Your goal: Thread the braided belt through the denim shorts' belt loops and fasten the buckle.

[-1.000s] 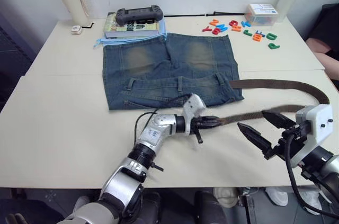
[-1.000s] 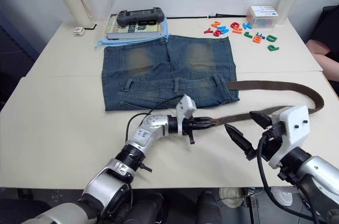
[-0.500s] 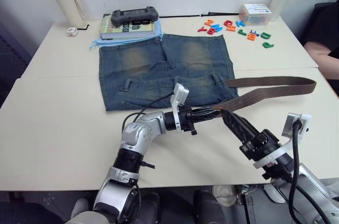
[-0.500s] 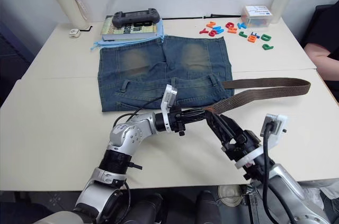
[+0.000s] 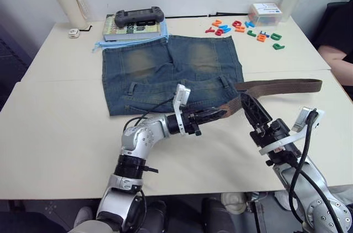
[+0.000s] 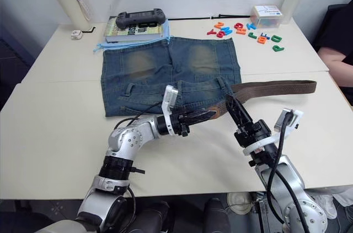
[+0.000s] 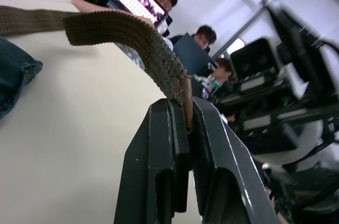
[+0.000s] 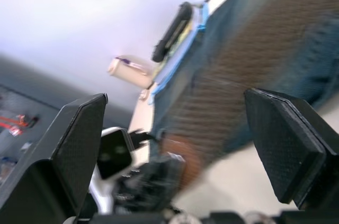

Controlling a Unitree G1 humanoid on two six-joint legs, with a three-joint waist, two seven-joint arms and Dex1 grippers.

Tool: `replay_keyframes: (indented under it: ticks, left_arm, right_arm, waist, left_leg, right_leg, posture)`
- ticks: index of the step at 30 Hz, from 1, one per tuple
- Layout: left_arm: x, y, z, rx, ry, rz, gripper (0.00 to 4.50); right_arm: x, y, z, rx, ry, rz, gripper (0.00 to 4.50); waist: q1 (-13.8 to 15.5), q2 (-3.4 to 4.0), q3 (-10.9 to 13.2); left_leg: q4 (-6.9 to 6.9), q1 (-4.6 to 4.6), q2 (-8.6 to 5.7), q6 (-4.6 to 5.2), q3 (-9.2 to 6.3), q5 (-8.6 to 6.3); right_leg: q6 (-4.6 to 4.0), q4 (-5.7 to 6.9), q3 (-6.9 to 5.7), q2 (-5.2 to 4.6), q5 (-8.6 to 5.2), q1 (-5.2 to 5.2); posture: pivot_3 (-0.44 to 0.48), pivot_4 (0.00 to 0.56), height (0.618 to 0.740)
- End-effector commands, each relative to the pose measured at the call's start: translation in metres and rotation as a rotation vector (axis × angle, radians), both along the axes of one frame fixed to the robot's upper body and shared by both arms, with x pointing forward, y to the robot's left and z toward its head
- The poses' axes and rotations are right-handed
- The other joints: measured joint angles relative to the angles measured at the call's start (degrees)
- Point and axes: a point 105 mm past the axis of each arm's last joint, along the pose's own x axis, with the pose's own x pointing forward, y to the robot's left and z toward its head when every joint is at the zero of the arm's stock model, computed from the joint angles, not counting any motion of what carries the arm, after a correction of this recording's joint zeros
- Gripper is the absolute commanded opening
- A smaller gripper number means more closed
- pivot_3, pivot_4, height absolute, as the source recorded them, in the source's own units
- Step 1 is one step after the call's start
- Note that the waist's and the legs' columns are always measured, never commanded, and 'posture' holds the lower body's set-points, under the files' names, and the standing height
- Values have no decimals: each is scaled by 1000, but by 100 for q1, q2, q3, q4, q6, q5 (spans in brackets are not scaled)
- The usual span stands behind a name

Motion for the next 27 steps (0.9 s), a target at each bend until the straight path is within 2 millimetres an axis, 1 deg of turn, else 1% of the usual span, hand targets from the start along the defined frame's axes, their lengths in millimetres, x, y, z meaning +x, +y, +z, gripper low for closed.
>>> replay_keyframes:
  ticks: [1,3,5,7,9,12,15,21,22,23,24,27]
  left_arm:
    - [2,3,19,-55,-30,12,9]
    - [3,5,19,-56,-25,15,9]
    - [0,4,19,-50,-27,-4,9]
    - [-4,4,15,-39,-25,-17,9]
    - [-5,4,13,-30,-24,-22,9]
    - [-9,4,14,-37,-21,-47,9]
    - [-14,2,14,-48,2,-71,9]
    - [-16,2,15,-41,2,-72,9]
    - [-16,2,15,-41,3,-71,0]
    - [-16,2,15,-40,4,-69,0]
    - [-16,2,14,-40,4,-68,0]
    - [-15,4,11,-29,9,-59,0]
  right_arm:
    - [-5,-8,4,-17,-18,-20,4500]
    - [-6,-7,4,-16,-20,-12,4500]
    - [-5,-5,9,-3,-42,-2,4500]
    - [-4,-4,23,25,-104,8,4500]
    - [-4,-4,29,35,-132,17,4500]
    - [0,-2,28,28,-123,27,4500]
    - [5,-6,26,46,-121,17,4500]
    - [6,-5,28,41,-131,27,4500]
    - [6,-5,29,42,-132,27,3971]
    - [6,-6,29,44,-135,25,3697]
    - [5,-6,29,45,-137,23,3310]
    - [5,-8,31,51,-145,15,1833]
  waist:
    - [11,0,0]
    - [0,0,0]
    - [-15,1,-1]
    - [-17,1,-1]
    - [-10,1,-1]
    - [-2,1,-1]
    - [-2,1,-1]
    - [-8,1,-1]
    - [-6,1,-1]
    - [-5,1,-1]
    - [-3,1,-1]
    - [-6,1,-1]
  left_leg:
    - [1,0,-1,0,-1,0]
    - [1,0,-1,0,0,0]
    - [0,1,0,0,3,0]
    - [0,1,3,-1,3,0]
    - [0,1,3,-1,4,0]
    - [-1,1,2,-1,3,0]
    - [0,0,2,-1,4,0]
    - [-1,1,2,-1,4,0]
    - [-1,1,2,-1,4,0]
    - [-1,1,2,-1,5,0]
    - [-1,0,2,-1,4,0]
    - [-1,0,2,-1,5,0]
  right_leg:
    - [0,0,0,0,0,0]
    - [0,0,1,0,0,1]
    - [0,1,2,0,0,0]
    - [0,3,2,4,0,-1]
    - [0,3,3,4,0,-2]
    - [0,1,3,3,0,-2]
    - [0,1,4,3,0,-2]
    - [0,1,5,3,0,-3]
    - [0,1,5,3,0,-3]
    - [0,1,5,3,0,-3]
    - [0,1,5,3,0,-3]
    - [0,1,5,3,0,-3]
  posture:
    - [0,150,740]
    - [0,150,740]
    - [0,150,740]
    - [0,150,740]
    - [0,150,740]
    - [0,150,740]
    - [0,150,740]
    - [0,150,740]
    - [0,150,740]
    - [0,150,740]
    - [0,150,740]
    - [0,150,740]
